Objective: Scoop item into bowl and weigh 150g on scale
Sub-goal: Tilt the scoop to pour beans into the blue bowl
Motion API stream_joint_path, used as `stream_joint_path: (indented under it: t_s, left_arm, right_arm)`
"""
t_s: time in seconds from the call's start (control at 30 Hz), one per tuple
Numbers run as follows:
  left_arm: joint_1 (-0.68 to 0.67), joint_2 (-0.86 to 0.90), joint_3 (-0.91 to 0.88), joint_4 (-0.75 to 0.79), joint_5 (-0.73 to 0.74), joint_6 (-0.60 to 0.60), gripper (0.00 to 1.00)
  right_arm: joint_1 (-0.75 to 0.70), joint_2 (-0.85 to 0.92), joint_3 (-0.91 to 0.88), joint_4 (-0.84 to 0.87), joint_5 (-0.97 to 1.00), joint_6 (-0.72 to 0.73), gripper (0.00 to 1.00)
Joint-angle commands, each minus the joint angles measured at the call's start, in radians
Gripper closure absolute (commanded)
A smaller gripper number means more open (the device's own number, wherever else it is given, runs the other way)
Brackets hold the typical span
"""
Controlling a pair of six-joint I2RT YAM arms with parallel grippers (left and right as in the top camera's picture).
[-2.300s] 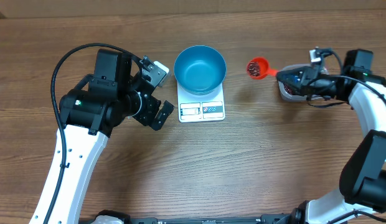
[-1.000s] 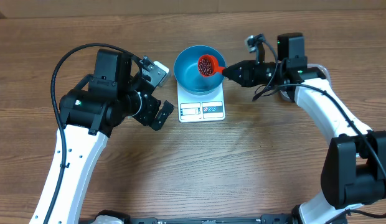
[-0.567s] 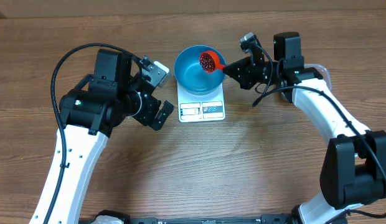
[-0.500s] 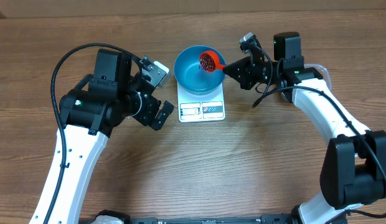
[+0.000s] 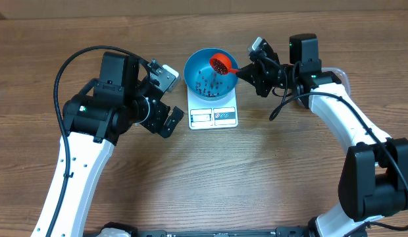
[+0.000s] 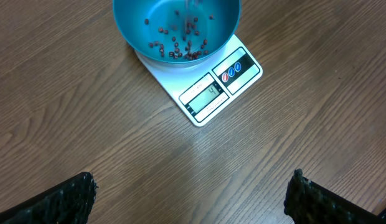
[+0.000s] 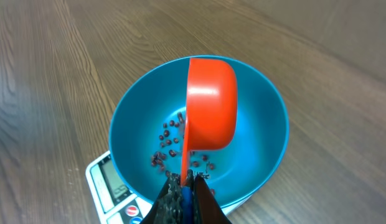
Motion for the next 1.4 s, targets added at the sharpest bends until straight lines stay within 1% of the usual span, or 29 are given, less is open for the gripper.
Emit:
stream_joint_path:
  t_s: [0.0,0.2,0.43,0.57,1.37]
  left_arm:
    - [0.0,-0.01,0.023,0.0,0.019,-0.01,0.01]
    - [0.0,-0.01,0.023,-0.001,0.019,-0.01,0.0]
    - [0.0,-0.01,0.023,-0.001,0.019,-0.01,0.0]
    - [0.0,-0.01,0.023,-0.001,0.019,-0.01,0.0]
    - [0.0,-0.01,0.023,0.0,0.019,-0.01,0.0]
  right_arm:
    - [0.003,0.0,0.016,0.015,-0.005,-0.109,0.96]
    - [0.003,0.0,0.016,0.018,-0.005,-0.186,0.96]
    - [0.003,0.0,0.016,0.019,-0.005,-0.19,0.96]
    - [0.003,0.0,0.016,0.018,-0.005,-0.238,0.96]
    - [0.003,0.0,0.016,0.019,-0.005,-0.24,0.96]
